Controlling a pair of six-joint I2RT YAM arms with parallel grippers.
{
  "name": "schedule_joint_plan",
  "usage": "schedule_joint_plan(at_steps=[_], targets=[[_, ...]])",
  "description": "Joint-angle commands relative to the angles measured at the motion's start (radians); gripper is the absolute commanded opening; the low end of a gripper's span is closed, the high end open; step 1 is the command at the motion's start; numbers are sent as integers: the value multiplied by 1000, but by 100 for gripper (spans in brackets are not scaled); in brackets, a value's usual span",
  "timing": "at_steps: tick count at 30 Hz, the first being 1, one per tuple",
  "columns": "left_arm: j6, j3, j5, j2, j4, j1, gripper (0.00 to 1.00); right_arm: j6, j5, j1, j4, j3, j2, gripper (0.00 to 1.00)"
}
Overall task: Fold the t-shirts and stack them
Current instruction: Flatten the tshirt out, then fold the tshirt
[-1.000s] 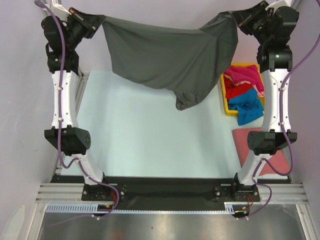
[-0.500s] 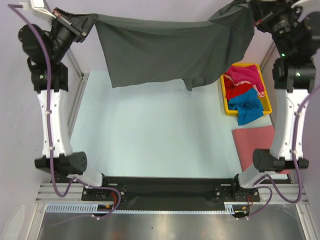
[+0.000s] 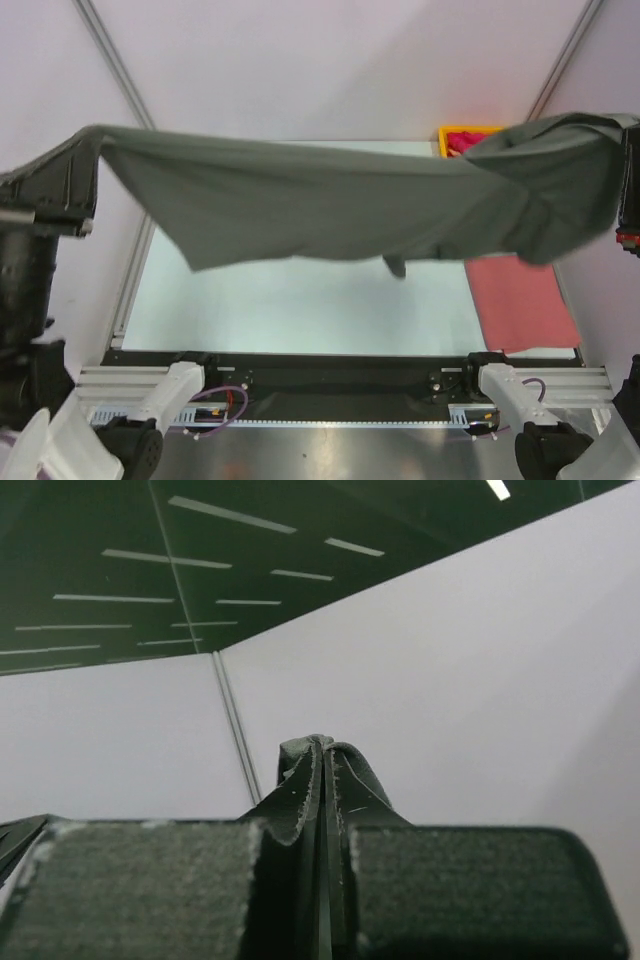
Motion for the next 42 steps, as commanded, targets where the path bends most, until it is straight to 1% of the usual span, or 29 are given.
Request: schedule_joint_plan(at_steps=[1,2,3,5,6,8,9,11,12,13,15,16,18,19,20,21,22,23,25,26,27,29,30,32,33,36,37,40,42], targets=[[68,-103,-191,-10,-135,-32,0,18,49,4,-59,-84,36,0],[53,-149,-191,-24,-132,-32,0,40,49,4,-53,-150,34,0],[47,-250,-187,-30,-127,-32,0,54,55,4,-41,-184,37,0],[29,-373,-159,-43,-69,-32,0,74,41,4,5,-289,39,0],[28,-490,-148,-47,-44,-32,0,80,35,4,45,-398,46,0],[33,-615,-145,-49,35,-32,0,81,24,4,93,-504,62,0],[38,-721,-144,-37,58,-28,0,83,5,4,143,-615,71,0],[60,-795,-128,-9,106,-24,0,80,-37,4,204,-726,115,0],[67,-877,-119,18,130,-25,0,92,-48,4,243,-803,134,0],[73,-921,-107,35,199,-21,0,89,-63,4,278,-852,172,0],[67,-1035,-82,71,264,5,0,69,-109,29,356,-909,218,0],[80,-1074,-50,119,367,13,0,57,-111,33,381,-957,259,0],[90,-1151,-32,196,457,37,0,43,-131,24,421,-982,313,0],[91,-1159,-12,239,506,47,0,28,-141,21,430,-986,338,0],[88,-1165,22,335,532,47,0,14,-147,21,453,-992,397,0],[81,-1165,46,382,543,86,0,3,-154,23,455,-988,428,0],[82,-1159,71,426,612,93,0,-8,-163,24,458,-980,471,0],[88,-1151,103,518,637,97,0,-9,-177,24,456,-956,550,0],[100,-1075,109,616,620,110,0,3,-209,29,453,-911,644,0],[111,-1040,128,696,602,116,0,6,-218,35,441,-864,719,0],[114,-971,140,739,590,125,0,2,-210,43,429,-827,752,0],[127,-902,154,801,530,134,1,-5,-194,66,366,-758,819,0],[124,-856,149,843,517,142,0,-5,-189,70,349,-683,876,0],[117,-819,169,879,516,156,0,0,-186,78,287,-609,933,0],[114,-788,188,900,514,160,0,2,-184,80,254,-541,982,0],[114,-719,223,937,507,166,0,0,-171,86,167,-471,1020,0],[126,-702,232,957,478,163,0,-3,-169,89,145,-445,1022,0],[151,-656,261,985,421,166,0,-9,-134,89,50,-443,981,0],[165,-642,284,991,390,166,0,-28,-76,80,-22,-454,947,0]])
